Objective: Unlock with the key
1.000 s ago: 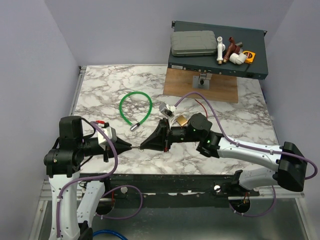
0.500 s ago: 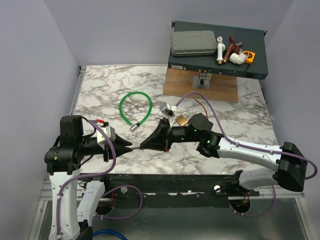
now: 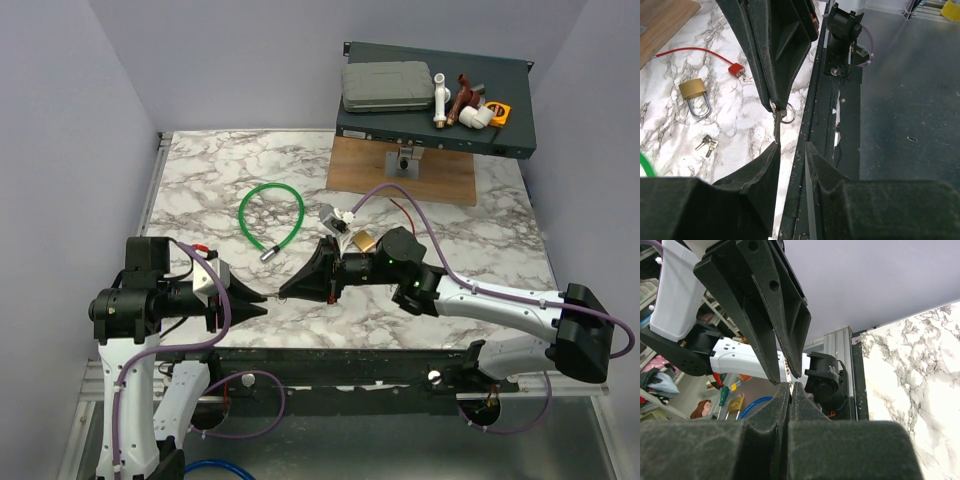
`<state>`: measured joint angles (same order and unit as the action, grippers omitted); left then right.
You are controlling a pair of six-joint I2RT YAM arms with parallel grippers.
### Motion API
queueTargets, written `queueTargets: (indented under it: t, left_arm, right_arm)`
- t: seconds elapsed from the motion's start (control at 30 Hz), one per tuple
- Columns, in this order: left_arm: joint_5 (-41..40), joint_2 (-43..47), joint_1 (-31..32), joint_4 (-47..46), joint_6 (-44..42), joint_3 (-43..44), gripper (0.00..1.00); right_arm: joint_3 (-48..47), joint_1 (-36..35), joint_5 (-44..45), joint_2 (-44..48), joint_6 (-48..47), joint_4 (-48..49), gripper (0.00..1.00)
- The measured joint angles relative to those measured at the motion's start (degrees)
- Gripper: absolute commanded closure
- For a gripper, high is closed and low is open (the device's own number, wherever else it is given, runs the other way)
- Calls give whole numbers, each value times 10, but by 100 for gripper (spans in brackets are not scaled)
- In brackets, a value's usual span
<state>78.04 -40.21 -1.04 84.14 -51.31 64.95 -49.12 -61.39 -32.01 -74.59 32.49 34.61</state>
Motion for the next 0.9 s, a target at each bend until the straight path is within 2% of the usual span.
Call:
queueTargets:
  t: [0.23,0.5,0.67,0.73,0.9]
  left_arm:
    - [2,0,0,8,-6,0,79]
    - [1,8,0,-55,70,-3,87]
    - [0,8,0,-89,105,-11,100]
    - [-2,8,0,-96,111,-11,100]
    - [-2,8,0,-103,119,-15,90]
  right_arm:
    - [0,0,0,0,0,0,99]
    - [0,0,-1,-2,0,5,99]
    - [0,0,-5,-5,0,5,99]
    - [0,0,-5,-5,0,6,99]
    - [0,0,-7,-5,-1,7,99]
